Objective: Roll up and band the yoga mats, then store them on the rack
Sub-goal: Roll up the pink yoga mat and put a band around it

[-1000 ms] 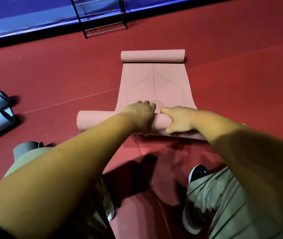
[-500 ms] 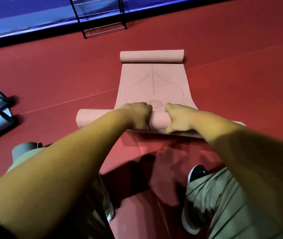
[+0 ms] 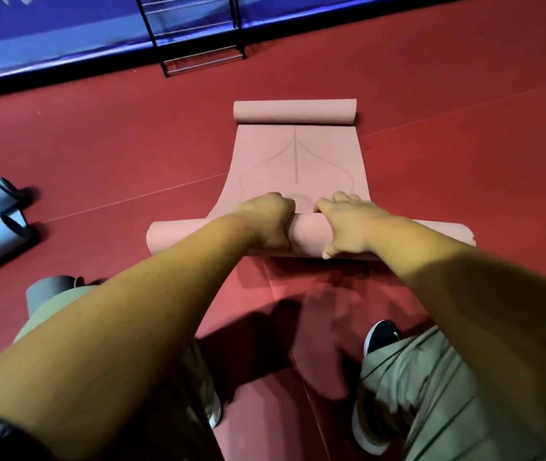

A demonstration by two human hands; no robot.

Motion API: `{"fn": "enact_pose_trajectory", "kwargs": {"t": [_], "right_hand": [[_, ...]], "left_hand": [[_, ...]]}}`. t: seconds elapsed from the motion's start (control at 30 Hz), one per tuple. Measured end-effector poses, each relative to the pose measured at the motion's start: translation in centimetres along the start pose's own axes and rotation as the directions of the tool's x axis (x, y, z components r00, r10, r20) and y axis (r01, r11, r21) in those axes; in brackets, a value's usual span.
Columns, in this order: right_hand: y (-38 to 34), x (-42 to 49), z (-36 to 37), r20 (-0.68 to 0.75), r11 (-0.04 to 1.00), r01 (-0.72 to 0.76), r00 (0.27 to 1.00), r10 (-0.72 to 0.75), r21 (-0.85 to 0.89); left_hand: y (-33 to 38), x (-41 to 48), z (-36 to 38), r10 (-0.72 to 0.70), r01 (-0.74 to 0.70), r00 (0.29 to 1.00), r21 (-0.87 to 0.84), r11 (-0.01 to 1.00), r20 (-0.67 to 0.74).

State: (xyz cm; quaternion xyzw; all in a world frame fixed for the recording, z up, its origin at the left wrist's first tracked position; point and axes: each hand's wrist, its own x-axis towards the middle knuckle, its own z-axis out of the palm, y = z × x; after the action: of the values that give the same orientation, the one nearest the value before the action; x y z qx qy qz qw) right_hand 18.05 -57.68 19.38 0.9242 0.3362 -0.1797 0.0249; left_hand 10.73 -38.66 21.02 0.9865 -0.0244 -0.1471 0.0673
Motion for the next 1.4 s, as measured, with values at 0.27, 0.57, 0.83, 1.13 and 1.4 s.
{"fn": "enact_pose_trajectory", "kwargs": {"t": [0.27,0.57,0.83,1.13,1.4], "right_hand": [[0.1,0.2,-1.0,-0.045,0.988,0.023,0.999,-0.016,0.153],[0.2,0.0,-1.2,-0.026,0.981,0.007,1.000,-0.002,0.193],[-0.1,-0.3,-0.3,-0.040,0.997,-0.012,0.999,0.014,0.071],[0.6,0.3,-0.7,-0.052,0.982,-0.003,0.999,0.013,0.190],[0.9,-0.2,-0.5,-0.012,0.996,-0.038,0.999,0.039,0.079]], "left_hand": [[-0.1,0.1,-0.4,-0.002,0.004,1.000,0.194,0.981,-0.013],[0.5,0.1,0.0,-0.072,0.085,0.996,0.265,0.961,-0.056],[0.2,-0.6,-0.4,-0.152,0.153,0.988,-0.008,0.988,0.030],[0.3,0.0,0.1,-0.118,0.118,0.993,0.343,0.932,-0.020],[-0.1,0.0,0.5,-0.103,0.103,0.991,0.005,0.995,-0.080]]}}
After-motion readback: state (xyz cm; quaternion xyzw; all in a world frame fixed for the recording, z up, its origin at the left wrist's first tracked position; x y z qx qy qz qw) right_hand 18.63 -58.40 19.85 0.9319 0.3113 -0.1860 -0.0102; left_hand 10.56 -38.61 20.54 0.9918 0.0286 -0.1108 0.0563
